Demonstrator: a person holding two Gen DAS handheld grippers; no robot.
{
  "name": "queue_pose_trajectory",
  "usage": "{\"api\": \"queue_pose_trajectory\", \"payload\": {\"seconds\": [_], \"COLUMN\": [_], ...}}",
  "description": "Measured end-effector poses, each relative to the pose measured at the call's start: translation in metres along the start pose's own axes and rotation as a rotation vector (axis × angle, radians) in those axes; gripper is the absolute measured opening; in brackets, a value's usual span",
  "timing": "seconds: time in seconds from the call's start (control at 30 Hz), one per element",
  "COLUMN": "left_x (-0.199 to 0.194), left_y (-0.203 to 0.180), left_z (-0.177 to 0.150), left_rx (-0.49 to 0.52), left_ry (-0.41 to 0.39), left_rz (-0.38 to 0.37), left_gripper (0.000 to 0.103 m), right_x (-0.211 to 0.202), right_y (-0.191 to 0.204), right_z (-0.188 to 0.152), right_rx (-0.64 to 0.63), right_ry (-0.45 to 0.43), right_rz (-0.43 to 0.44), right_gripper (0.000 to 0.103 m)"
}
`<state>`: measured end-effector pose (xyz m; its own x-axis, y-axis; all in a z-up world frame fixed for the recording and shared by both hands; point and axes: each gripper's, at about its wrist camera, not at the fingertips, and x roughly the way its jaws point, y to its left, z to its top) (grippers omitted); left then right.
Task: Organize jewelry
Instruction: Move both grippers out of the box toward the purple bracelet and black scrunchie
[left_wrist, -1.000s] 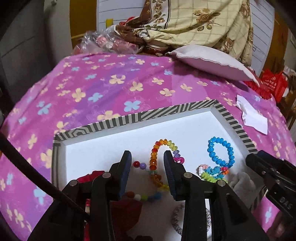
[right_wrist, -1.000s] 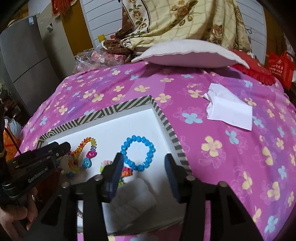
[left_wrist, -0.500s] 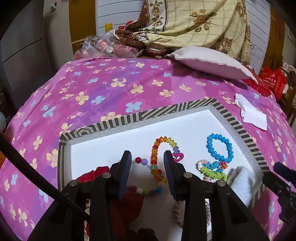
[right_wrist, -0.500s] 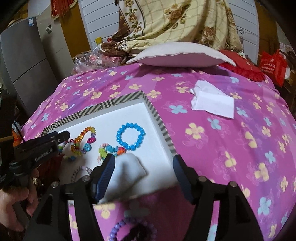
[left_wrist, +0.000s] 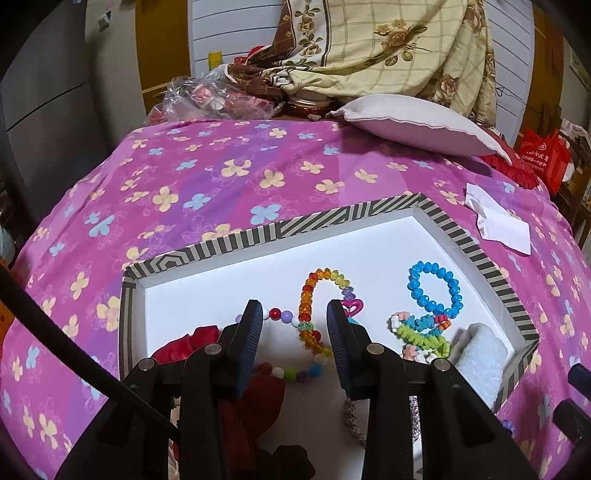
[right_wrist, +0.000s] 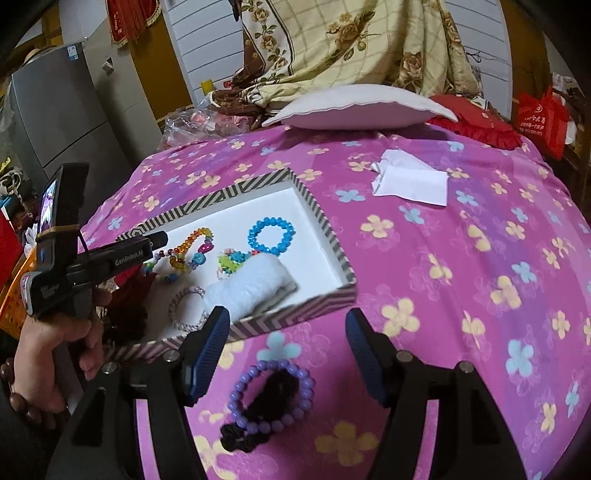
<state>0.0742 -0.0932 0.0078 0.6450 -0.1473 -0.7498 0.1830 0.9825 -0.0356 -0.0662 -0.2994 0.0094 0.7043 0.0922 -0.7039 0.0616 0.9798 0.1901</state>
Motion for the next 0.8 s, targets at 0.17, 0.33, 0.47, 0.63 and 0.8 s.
{"api": "queue_pose_trajectory", "payload": {"seconds": [0.17,0.33,0.47,0.63,0.8], "left_x": [-0.008,-0.032,-0.054,-0.090,-0.102], "left_y": [-0.002,-0.008,-0.016,-0.039,-0.071], "left_z": [-0.004,-0.012,-0.027,-0.065,-0.100], "left_rx": [0.005,0.032,0.058,0.168,0.292], "left_ry": [-0.019,-0.074,-0.087,-0.081,0.005], "left_rz": [-0.014,-0.073,-0.165,-0.326,-0.468], "left_gripper": [0.018,0.018,0.018,0.018,0.018], "right_x": [-0.005,-0.011,-0.013,-0.013,-0.003], "right_y": [-0.025,-0.049,-0.064,-0.064,-0.055], "right_z": [-0.003,-0.007,-0.017,-0.028,-0.034], "right_rx": [0.057,0.067,0.062,0.022,-0.022], "right_ry": [0.004,0.017,0.044,0.084,0.131], "right_rz": [-0.026,-0.094,-0.098,-0.073,-0.041], "right_gripper": [0.068,0.068,0.068,0.068,0.068]}}
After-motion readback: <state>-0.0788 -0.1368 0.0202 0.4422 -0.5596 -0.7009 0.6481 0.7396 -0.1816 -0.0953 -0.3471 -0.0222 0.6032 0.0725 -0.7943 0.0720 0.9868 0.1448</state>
